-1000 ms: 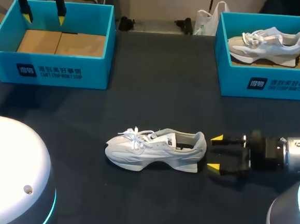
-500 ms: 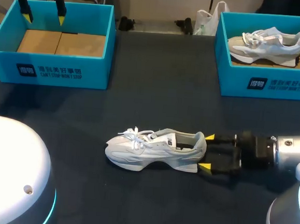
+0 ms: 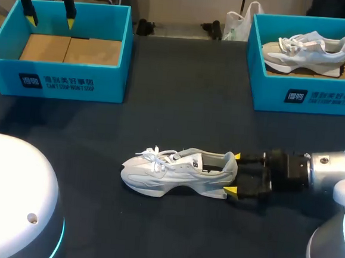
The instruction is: Take the shoe out of the shoebox, open the shoe tongue, remove and reinsert the insole, then place the shoe into the shoebox
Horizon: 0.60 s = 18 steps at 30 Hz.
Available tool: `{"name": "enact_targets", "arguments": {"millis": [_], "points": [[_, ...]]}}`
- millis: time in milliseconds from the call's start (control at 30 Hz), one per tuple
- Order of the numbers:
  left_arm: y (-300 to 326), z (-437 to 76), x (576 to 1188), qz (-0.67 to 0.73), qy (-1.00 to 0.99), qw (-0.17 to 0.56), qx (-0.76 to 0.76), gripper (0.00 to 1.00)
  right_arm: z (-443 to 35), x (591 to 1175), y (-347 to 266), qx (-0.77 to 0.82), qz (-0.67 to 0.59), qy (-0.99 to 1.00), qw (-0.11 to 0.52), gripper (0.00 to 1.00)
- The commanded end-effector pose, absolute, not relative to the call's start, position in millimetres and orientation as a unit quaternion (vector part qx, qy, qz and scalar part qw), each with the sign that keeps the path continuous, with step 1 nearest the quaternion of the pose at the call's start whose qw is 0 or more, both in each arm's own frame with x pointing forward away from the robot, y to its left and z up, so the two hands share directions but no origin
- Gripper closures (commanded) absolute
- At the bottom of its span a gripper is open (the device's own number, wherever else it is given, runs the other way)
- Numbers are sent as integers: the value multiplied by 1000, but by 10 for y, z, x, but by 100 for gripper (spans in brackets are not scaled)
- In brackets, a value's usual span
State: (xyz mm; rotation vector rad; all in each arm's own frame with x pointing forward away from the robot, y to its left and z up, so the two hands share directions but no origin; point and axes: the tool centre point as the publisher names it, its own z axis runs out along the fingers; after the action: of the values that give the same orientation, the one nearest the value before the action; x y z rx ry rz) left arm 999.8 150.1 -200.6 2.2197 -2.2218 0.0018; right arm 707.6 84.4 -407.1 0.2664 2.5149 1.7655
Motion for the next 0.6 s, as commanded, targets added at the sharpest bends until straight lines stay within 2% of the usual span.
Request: {"name": "enact_targets", "arguments": {"millis": [33, 600], "points": [[1501, -2004, 9998, 0, -707, 0, 707, 0, -4093, 7099, 921, 86, 570, 817, 27, 0], [1501, -2004, 9998, 0, -707, 0, 707, 0, -4184, 7151, 1063, 80, 574, 815, 18, 0]]}}
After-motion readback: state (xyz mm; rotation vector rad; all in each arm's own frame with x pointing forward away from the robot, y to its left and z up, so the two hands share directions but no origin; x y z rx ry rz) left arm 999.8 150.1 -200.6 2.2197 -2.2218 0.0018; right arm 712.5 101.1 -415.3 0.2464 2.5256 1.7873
